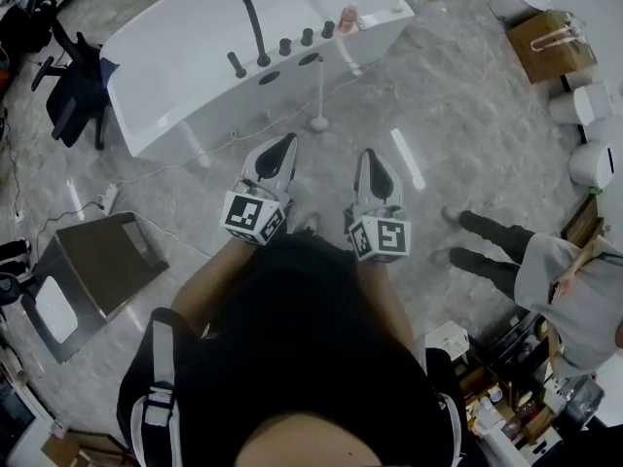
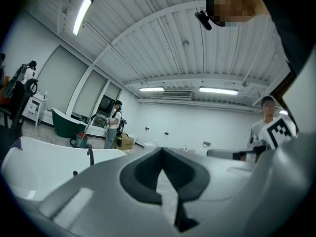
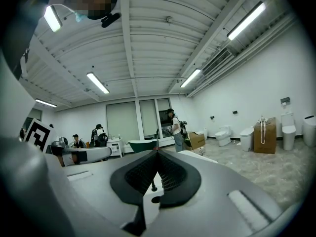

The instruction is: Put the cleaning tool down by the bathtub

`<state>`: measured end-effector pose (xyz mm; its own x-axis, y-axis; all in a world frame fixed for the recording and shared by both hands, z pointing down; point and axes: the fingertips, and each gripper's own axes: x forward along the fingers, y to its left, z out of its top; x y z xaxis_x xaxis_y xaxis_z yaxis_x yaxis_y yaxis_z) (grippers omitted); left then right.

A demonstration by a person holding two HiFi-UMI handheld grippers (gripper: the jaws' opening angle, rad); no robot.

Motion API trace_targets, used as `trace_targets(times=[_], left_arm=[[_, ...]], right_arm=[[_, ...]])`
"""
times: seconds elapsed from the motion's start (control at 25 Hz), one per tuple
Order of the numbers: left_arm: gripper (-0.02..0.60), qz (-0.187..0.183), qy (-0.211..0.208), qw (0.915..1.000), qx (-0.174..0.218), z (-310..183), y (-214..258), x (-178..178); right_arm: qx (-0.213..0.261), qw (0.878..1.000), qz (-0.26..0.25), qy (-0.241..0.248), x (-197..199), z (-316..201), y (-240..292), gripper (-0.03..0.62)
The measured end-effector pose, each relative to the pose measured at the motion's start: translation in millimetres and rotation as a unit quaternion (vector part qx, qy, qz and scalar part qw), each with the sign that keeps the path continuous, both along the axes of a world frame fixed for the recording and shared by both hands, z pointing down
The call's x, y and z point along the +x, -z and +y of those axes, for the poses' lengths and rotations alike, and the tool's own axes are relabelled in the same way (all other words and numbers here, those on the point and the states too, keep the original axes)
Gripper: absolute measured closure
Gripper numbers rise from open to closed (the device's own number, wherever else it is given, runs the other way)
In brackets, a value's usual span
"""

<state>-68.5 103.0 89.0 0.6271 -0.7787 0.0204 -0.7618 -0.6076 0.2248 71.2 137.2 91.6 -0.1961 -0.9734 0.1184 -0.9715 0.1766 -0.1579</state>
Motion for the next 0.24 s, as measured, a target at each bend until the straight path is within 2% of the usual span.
trace_targets(times=[0.24], left_arm=[[0.574, -0.002, -0.001, 1.0, 0.0, -7.8, -1.5, -5.7]], right_arm=[[0.001, 1.0, 0.002, -0.001, -5.9, -7.2, -1.3, 0.595]])
